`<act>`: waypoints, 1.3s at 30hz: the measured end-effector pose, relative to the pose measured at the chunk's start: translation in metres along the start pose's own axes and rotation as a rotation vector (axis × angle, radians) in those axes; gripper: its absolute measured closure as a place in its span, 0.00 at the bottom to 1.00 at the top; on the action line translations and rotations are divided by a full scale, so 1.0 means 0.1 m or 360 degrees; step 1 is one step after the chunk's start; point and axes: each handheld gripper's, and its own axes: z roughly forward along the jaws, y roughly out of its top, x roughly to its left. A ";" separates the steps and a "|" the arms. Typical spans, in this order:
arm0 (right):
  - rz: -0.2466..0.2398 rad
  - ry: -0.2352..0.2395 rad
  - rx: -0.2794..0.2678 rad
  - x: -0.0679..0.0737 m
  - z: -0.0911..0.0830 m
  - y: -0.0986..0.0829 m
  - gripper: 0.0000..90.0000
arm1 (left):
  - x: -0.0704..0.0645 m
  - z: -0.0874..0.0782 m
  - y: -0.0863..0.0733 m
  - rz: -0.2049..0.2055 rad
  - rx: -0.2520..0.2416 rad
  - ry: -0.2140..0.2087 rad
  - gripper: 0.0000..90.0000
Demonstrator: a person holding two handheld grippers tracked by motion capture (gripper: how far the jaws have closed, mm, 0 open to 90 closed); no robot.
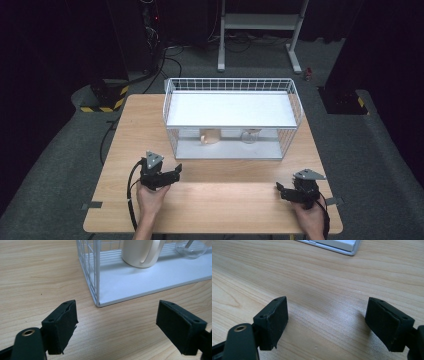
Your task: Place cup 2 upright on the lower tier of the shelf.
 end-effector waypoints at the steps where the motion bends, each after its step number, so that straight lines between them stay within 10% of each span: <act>1: 0.0000 0.0000 0.0000 0.00 0.00 0.00 0.21 | 0.00 0.00 -0.01 -0.0008 0.0004 -0.0003 0.19; 39: 0.0000 0.0000 0.0000 0.00 0.00 0.00 0.21 | 0.26 0.15 -0.41 -0.0065 0.0149 0.0173 0.19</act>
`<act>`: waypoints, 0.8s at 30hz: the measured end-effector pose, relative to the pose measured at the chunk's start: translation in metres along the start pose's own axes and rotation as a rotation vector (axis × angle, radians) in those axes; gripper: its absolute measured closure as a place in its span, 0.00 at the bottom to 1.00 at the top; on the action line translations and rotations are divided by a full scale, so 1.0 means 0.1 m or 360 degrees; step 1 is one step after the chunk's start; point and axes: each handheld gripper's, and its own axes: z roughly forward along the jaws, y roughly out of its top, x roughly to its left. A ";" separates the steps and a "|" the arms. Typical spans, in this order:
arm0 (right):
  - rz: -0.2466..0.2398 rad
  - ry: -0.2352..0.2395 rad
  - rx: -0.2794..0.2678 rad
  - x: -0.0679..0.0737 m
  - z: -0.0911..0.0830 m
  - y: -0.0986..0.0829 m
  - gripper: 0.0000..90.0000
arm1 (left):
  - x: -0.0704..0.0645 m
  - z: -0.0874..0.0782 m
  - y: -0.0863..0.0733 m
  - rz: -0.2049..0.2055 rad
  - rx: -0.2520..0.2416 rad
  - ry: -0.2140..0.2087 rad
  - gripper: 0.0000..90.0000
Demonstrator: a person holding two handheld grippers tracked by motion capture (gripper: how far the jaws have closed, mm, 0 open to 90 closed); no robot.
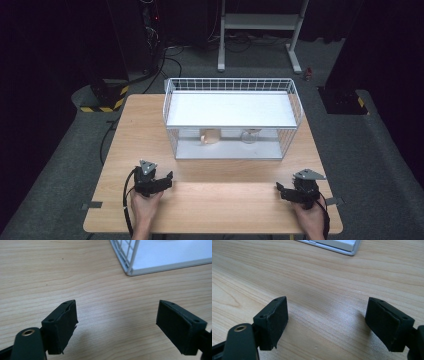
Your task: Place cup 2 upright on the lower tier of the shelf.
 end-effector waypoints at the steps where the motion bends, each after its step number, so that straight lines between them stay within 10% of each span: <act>1: 0.0000 0.0000 0.0000 0.00 0.00 0.00 0.21 | 0.01 0.01 -0.01 -0.0011 0.0005 -0.0002 0.19; 24: 0.0001 0.0000 -0.0002 0.00 0.00 0.00 0.21 | 0.05 0.09 -0.07 0.0021 0.0054 0.0062 0.19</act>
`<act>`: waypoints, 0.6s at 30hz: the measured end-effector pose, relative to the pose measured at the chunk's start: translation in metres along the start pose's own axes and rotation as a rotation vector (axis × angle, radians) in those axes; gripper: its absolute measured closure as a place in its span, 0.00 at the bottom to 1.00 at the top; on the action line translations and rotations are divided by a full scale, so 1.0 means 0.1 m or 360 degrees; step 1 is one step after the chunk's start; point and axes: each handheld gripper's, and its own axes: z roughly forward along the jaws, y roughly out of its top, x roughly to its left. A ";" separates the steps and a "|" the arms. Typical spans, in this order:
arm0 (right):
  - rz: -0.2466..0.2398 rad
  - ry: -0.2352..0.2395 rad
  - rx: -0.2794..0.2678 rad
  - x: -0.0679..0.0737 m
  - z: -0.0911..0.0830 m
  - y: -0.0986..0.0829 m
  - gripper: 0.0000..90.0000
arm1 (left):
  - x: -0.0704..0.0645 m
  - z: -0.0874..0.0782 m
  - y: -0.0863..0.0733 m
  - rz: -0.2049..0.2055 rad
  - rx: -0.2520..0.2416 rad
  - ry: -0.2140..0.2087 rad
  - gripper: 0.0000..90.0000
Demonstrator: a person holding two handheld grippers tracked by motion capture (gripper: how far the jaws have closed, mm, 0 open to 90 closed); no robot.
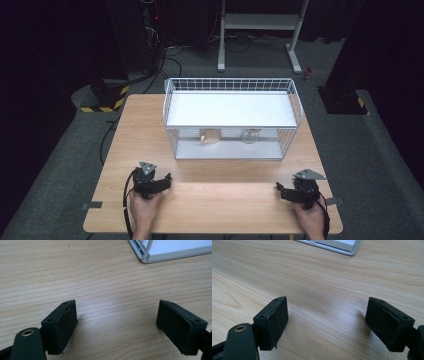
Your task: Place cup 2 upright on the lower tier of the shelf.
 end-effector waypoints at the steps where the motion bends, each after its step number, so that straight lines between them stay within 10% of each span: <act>1: 0.0006 -0.0002 0.0002 0.00 0.00 0.00 0.21 | 0.00 0.00 0.00 0.0000 0.0004 0.0003 0.19; 18: 0.0013 -0.0005 0.0001 0.00 0.00 0.00 0.21 | 0.00 0.00 0.00 -0.0010 -0.0010 0.0005 0.23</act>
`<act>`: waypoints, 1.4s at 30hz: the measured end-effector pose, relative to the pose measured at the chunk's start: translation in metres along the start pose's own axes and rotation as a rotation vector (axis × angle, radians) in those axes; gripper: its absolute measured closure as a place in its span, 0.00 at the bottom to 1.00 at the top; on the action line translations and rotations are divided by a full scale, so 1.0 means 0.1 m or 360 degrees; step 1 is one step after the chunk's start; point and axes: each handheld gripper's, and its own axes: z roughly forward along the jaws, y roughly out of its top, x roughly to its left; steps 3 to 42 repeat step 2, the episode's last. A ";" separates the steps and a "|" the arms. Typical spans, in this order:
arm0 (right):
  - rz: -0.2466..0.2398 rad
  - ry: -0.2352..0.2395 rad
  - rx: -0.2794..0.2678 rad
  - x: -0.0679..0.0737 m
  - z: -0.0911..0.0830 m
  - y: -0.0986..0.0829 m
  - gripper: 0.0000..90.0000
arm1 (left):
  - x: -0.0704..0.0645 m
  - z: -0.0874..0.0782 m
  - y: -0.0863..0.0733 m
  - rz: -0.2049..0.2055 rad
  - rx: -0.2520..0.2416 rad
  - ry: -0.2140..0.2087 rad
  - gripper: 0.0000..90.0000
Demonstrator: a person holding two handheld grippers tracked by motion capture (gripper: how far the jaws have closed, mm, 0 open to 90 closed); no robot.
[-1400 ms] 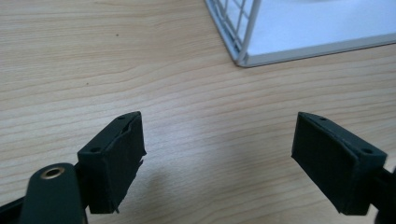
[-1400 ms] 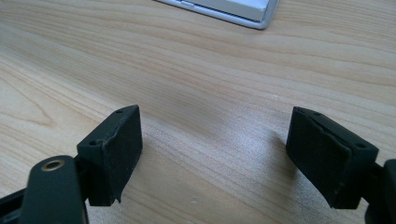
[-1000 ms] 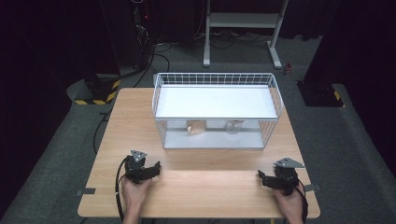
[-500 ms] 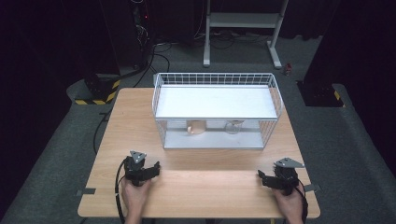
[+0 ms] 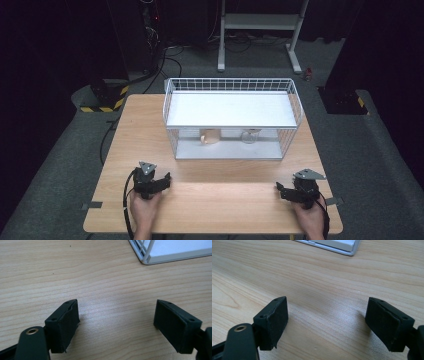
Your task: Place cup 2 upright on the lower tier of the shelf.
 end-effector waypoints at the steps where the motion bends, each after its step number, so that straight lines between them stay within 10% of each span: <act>1: 0.0000 0.0000 0.0000 0.00 0.00 0.00 0.21 | 0.00 0.00 0.00 -0.0005 -0.0004 0.0000 0.23; 42: 0.0000 0.0000 0.0000 0.00 0.00 0.00 0.21 | 0.00 0.00 0.00 -0.0004 -0.0004 0.0001 0.23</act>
